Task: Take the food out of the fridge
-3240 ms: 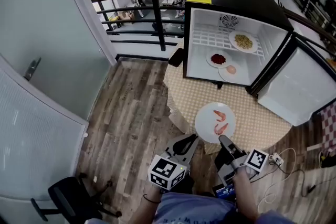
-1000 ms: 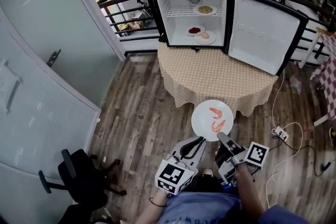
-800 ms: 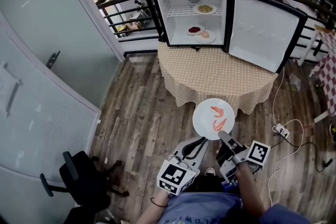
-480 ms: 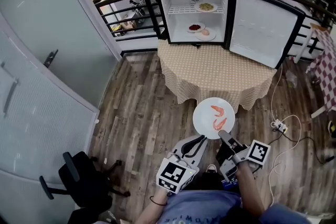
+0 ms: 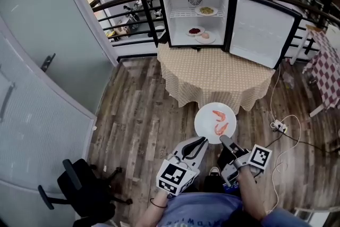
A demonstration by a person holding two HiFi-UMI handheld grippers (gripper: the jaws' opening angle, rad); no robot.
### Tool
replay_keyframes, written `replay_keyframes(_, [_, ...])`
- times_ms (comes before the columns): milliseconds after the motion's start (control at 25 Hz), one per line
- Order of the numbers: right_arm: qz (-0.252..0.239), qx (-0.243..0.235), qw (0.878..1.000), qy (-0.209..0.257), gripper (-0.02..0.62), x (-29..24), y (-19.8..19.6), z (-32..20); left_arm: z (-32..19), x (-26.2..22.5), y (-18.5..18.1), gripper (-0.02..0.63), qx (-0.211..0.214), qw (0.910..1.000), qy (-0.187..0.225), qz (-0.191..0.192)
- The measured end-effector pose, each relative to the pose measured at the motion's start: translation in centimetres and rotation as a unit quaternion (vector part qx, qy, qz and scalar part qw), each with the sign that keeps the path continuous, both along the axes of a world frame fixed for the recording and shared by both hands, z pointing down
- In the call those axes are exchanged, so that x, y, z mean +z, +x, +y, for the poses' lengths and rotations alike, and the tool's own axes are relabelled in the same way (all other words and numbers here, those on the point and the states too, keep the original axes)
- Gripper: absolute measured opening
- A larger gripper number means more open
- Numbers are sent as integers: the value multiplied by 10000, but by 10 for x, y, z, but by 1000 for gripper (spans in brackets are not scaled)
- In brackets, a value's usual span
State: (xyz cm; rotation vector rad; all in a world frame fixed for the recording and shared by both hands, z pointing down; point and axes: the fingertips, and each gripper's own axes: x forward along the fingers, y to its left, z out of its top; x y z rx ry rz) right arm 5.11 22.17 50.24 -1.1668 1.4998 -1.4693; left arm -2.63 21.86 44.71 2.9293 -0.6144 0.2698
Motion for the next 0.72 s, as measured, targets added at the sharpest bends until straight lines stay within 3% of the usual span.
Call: replay_keyframes(720, [83, 99, 9999, 46, 26, -2, 1, -1, -4, 1, -5, 21, 67, 10000, -36, 36])
